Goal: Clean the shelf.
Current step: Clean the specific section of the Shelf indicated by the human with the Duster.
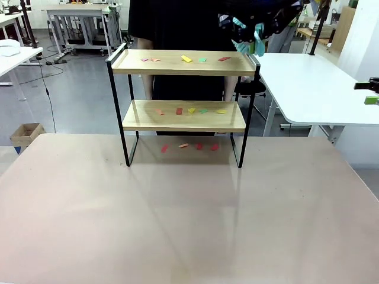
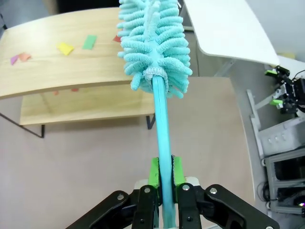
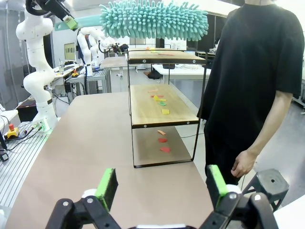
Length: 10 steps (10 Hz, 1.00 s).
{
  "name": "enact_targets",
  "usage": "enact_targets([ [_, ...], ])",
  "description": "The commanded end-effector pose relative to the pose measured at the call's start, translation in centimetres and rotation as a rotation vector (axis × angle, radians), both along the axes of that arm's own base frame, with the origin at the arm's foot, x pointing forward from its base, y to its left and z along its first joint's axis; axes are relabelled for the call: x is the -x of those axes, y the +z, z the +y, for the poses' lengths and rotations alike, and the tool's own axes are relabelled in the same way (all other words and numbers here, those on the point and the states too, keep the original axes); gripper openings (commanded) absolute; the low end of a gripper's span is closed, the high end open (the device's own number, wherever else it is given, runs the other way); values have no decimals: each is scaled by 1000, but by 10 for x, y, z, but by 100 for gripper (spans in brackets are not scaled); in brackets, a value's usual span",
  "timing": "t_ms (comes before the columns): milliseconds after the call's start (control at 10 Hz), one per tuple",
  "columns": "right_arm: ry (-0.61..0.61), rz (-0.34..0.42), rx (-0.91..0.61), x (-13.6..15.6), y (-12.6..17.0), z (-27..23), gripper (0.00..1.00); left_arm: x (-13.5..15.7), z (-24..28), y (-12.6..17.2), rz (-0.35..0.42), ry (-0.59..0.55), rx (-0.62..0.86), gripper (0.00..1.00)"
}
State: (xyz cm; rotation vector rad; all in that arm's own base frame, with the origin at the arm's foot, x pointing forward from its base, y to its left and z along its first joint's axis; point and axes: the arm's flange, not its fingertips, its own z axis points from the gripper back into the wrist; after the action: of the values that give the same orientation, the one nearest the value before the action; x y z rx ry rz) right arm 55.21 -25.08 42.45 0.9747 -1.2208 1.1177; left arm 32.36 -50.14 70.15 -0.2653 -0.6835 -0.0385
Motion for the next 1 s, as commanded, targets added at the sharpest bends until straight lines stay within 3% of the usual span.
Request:
enact_targets([
  [0,3,-7,0,-1,3,2,100,-8,-14,1,-8,18,0,13],
  [400,3,-7,0,-1,3,2,100,-14,-16,-19,0,68,-42,13],
  [900,3,-7,0,-1,3,2,100,-20,-12,-42,73,57,-21,13],
])
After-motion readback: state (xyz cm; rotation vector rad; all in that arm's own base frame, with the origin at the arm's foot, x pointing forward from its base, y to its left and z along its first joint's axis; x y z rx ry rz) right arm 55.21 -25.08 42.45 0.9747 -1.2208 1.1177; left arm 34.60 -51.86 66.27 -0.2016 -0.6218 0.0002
